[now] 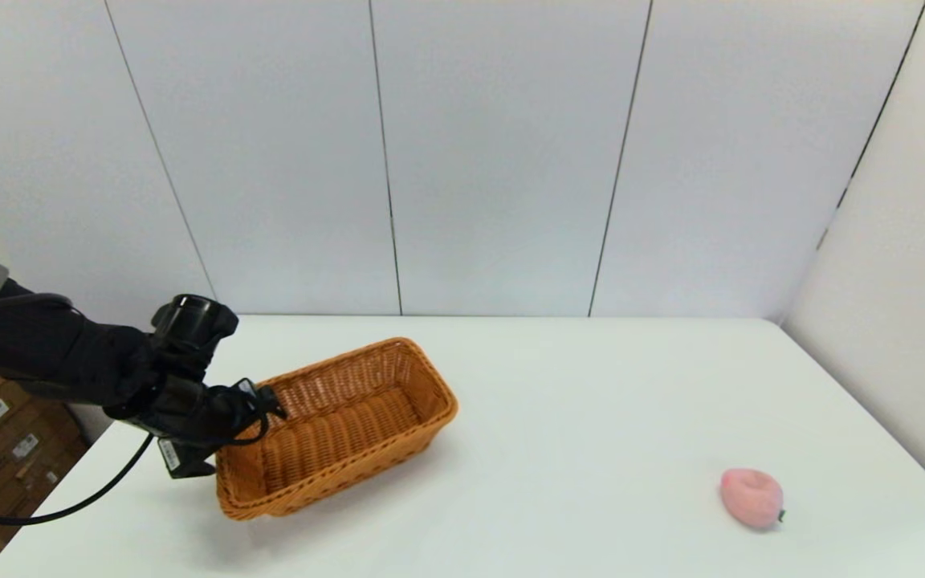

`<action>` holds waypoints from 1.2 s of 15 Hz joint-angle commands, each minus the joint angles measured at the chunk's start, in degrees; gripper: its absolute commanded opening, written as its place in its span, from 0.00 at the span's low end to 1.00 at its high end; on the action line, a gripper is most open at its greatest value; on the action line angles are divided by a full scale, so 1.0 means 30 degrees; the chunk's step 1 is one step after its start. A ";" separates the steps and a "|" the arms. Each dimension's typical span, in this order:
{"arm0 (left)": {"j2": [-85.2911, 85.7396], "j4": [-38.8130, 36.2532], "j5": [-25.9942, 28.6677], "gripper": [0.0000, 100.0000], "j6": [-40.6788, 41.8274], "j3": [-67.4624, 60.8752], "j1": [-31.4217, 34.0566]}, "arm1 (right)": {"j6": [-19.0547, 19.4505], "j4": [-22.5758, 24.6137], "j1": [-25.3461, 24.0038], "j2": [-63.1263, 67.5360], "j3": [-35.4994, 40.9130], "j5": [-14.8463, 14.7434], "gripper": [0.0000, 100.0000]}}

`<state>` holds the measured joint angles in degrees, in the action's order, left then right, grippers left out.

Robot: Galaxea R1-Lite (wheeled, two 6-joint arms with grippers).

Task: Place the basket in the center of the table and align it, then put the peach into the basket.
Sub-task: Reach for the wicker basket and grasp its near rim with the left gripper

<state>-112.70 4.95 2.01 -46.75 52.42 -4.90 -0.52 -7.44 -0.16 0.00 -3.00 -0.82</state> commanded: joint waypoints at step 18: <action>-0.1192 -0.1298 0.1732 0.00 0.0232 -0.1448 -0.0681 | -0.0001 -0.0011 -0.0006 0.0000 0.0004 -0.0050 1.00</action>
<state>-116.35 1.15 7.16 -45.80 48.20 -6.94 -0.52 -7.41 -0.16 0.00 -3.00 -0.96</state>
